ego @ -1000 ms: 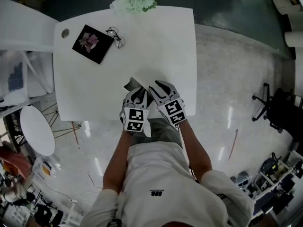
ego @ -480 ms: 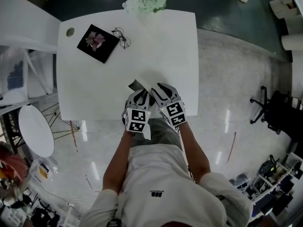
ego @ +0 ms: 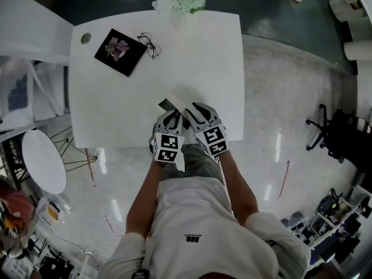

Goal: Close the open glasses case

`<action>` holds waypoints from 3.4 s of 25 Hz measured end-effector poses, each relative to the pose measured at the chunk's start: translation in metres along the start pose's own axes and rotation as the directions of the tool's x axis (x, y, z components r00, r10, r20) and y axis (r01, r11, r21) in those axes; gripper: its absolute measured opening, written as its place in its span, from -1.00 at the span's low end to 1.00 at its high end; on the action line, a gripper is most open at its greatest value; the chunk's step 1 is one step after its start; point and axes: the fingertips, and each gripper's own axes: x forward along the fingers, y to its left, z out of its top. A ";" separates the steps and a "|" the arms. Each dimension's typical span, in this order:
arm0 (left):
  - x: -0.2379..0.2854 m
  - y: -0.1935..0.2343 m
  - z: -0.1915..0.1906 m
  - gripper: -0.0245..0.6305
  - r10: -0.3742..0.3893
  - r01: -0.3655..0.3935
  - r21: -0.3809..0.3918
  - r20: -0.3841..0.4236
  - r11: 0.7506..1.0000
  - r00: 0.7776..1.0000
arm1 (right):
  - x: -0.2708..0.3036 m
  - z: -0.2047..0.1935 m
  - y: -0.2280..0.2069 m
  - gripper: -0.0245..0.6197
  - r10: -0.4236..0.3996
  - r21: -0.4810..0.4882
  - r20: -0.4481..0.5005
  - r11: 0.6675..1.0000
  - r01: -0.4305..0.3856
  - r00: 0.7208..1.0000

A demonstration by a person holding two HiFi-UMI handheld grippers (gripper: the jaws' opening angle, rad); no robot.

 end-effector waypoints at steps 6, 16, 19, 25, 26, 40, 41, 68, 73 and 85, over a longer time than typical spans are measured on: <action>-0.001 0.002 -0.005 -0.74 -0.002 0.002 0.002 -0.007 1.000 1.000 | 0.002 -0.004 0.003 -0.54 -0.001 0.006 0.005 1.000 0.001 1.000; -0.006 0.005 -0.013 -0.74 -0.005 0.005 0.007 -0.021 1.000 1.000 | 0.002 -0.006 0.012 -0.54 -0.001 0.004 0.001 1.000 0.001 1.000; -0.008 0.005 -0.016 -0.74 -0.004 0.004 0.010 -0.022 1.000 1.000 | 0.002 -0.007 0.015 -0.54 -0.004 0.001 0.000 1.000 0.004 1.000; -0.010 0.007 -0.021 -0.74 -0.003 0.003 0.006 -0.025 1.000 1.000 | 0.003 -0.009 0.020 -0.54 -0.005 -0.003 -0.002 1.000 0.005 1.000; -0.011 0.007 -0.021 -0.74 -0.003 0.003 0.005 -0.026 1.000 1.000 | 0.002 -0.009 0.020 -0.54 -0.006 -0.004 -0.004 1.000 0.006 1.000; -0.013 0.010 -0.036 -0.74 0.005 -0.005 0.010 -0.047 1.000 0.999 | 0.006 -0.013 0.030 -0.54 0.001 -0.012 -0.007 1.000 -0.001 1.000; -0.013 0.011 -0.037 -0.74 0.005 -0.005 0.011 -0.049 1.000 0.999 | 0.006 -0.014 0.031 -0.54 0.000 -0.014 -0.010 1.000 0.000 1.000; -0.020 0.016 -0.056 -0.74 -0.016 0.019 0.032 -0.093 0.999 0.996 | 0.011 -0.020 0.046 -0.53 -0.017 -0.026 -0.039 1.000 0.016 0.999; -0.021 0.017 -0.060 -0.73 -0.028 0.031 0.034 -0.099 0.999 0.995 | 0.013 -0.022 0.049 -0.51 -0.030 -0.024 -0.040 0.999 0.030 0.999; -0.038 0.022 -0.058 -0.72 -0.035 0.039 0.053 -0.075 0.998 0.997 | 0.010 -0.025 0.049 -0.46 -0.091 -0.027 -0.017 0.996 0.090 0.996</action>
